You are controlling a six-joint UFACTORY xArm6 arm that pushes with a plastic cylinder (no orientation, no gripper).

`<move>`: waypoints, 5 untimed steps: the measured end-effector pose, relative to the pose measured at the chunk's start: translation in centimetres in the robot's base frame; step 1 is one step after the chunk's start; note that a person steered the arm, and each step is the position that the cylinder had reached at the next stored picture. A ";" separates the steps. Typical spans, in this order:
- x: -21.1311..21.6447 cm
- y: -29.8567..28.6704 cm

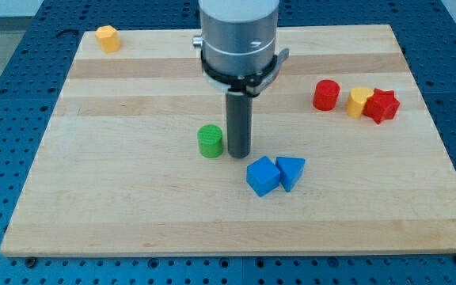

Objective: Push the green circle towards top

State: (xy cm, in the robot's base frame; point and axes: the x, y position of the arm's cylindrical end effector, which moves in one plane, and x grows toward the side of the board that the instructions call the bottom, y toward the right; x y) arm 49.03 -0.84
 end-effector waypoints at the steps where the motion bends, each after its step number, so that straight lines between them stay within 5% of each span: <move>1: 2.5 -1.4; 2: 3.0 -3.1; 4: -4.4 -4.0; 5: -4.7 -4.0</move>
